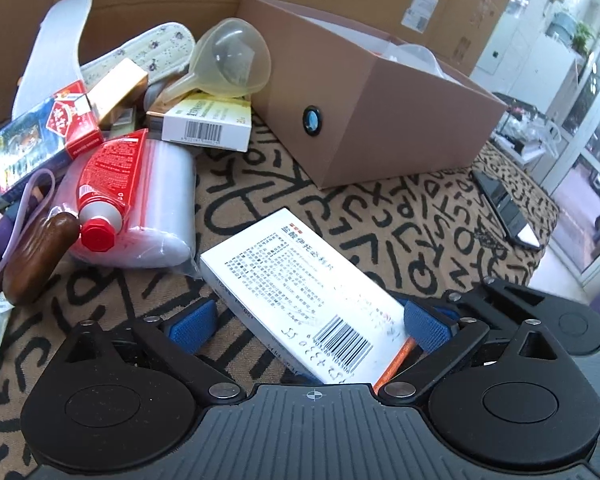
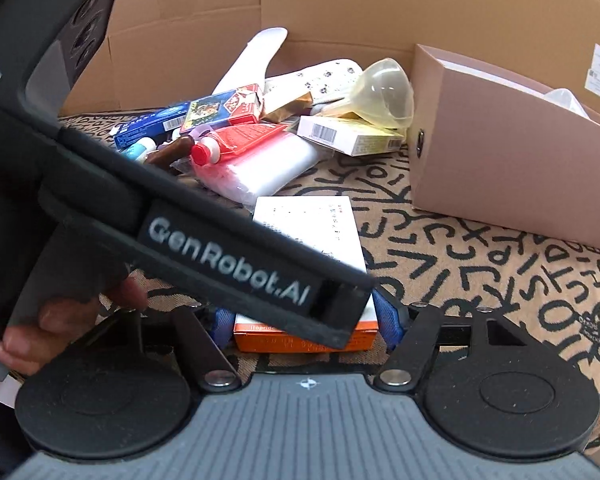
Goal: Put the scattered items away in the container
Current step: 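Close the right gripper on the white-and-orange medicine box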
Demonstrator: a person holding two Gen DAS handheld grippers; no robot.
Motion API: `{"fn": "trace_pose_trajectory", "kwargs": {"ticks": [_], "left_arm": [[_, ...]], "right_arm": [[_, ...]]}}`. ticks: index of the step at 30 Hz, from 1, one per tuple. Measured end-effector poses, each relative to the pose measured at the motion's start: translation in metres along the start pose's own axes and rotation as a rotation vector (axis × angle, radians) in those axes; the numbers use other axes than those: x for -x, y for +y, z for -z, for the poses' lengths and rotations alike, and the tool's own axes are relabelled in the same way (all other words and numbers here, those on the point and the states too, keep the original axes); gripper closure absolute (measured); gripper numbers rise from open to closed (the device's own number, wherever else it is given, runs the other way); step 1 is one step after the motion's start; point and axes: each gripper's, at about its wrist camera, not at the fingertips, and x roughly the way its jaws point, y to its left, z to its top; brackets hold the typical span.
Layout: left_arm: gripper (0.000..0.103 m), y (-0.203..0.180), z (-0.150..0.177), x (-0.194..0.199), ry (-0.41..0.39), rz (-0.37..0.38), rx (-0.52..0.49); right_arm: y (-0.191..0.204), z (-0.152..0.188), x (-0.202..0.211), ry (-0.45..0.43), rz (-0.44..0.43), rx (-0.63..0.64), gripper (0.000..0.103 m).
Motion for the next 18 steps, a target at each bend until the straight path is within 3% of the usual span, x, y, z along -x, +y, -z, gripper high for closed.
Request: {"fn": "trace_pose_trajectory", "kwargs": {"ticks": [1,3,5,7,9,13,16,18], "left_arm": [[0.002,-0.001,0.000,0.001,-0.001,-0.004,-0.005],[0.029,-0.002,-0.001,0.002,-0.003,-0.011,-0.016],[0.045,0.003,-0.007,0.002,0.017,0.031,0.036],[0.043,0.006,-0.009,-0.001,0.023,0.045,0.058],[0.028,0.005,-0.010,-0.002,0.021,0.064,0.070],[0.016,-0.003,-0.010,-0.006,0.020,0.070,0.054],[0.020,-0.010,-0.009,-0.007,0.016,0.035,0.013],[0.035,-0.008,-0.009,-0.005,0.008,0.016,0.015]], "right_arm": [[0.000,0.000,0.000,0.002,0.005,-0.005,0.030],[-0.001,0.000,0.001,0.005,0.014,-0.015,0.030],[-0.002,0.000,0.002,0.008,0.023,-0.024,0.025],[-0.003,0.001,0.002,0.004,0.027,-0.033,0.025],[-0.005,0.002,0.001,0.002,0.019,-0.040,0.026],[-0.007,0.001,-0.001,-0.003,0.011,-0.040,0.026],[-0.008,0.000,-0.005,-0.015,0.017,-0.051,0.027],[-0.008,0.000,-0.006,-0.020,0.026,-0.058,0.030]]}}
